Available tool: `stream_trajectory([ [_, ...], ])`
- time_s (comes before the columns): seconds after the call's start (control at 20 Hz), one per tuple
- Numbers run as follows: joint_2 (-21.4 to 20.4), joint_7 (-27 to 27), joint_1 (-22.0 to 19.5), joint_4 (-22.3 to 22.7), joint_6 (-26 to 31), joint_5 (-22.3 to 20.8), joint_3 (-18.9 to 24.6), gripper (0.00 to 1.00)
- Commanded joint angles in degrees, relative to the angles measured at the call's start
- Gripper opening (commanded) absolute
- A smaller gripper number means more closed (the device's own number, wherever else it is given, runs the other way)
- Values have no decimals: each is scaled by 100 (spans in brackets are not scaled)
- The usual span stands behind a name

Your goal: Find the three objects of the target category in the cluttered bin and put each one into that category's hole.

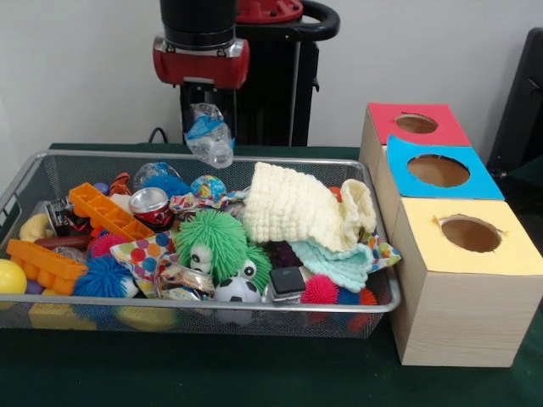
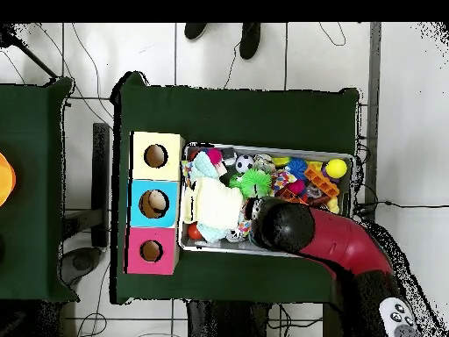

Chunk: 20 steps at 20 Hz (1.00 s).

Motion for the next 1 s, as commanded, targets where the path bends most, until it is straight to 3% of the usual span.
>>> stream_trajectory([
  [0.05, -30, 1018, 116, 431, -436, 240, 131, 0],
  [0.55, -498, 850, 213, 635, -172, 371, 108, 0],
  [1.0, -591, 888, 350, 745, -275, 303, 63, 0],
])
